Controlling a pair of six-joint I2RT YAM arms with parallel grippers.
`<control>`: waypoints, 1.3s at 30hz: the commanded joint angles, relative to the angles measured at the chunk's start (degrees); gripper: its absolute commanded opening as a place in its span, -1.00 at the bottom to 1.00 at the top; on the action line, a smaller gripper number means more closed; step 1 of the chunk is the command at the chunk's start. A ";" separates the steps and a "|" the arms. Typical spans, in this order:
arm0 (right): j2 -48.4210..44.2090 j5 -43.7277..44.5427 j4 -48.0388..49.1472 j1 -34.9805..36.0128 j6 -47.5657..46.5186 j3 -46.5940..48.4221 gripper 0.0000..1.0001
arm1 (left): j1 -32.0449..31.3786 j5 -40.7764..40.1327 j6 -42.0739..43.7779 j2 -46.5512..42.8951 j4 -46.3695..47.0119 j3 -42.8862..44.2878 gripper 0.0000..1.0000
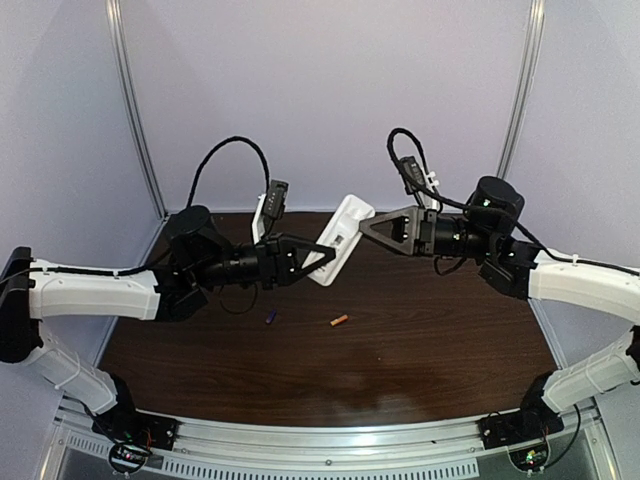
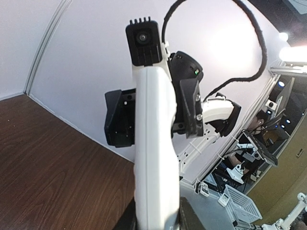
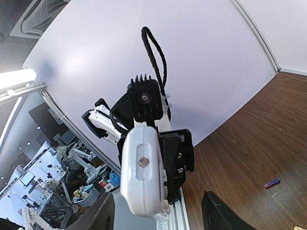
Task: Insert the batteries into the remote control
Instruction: Pass from the left arm to the right
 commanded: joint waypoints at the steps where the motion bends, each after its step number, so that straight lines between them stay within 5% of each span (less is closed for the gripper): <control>1: 2.83 2.54 5.63 1.14 2.30 0.96 0.25 | -0.11 -3.72 -4.88 0.91 10.10 -1.43 -0.94; 17: 7.04 5.17 11.03 2.06 4.42 2.76 -0.02 | -1.26 -4.57 -7.61 4.34 14.25 -1.43 -0.96; 22: 7.29 4.83 10.62 2.04 4.17 3.48 0.08 | -1.24 -4.30 -7.26 4.44 13.64 -1.55 -0.97; 29: 7.42 4.78 8.85 2.03 2.71 4.69 -0.41 | -1.26 -3.40 -7.71 4.63 14.29 -1.63 -0.92; 33: 7.31 3.97 8.58 1.75 3.23 4.87 -0.79 | -1.26 -3.39 -7.15 3.72 14.18 -2.49 -0.56; 39: 6.32 1.50 5.61 1.15 3.32 4.19 -1.00 | -1.22 -5.82 4.32 -2.40 -1.29 0.09 0.42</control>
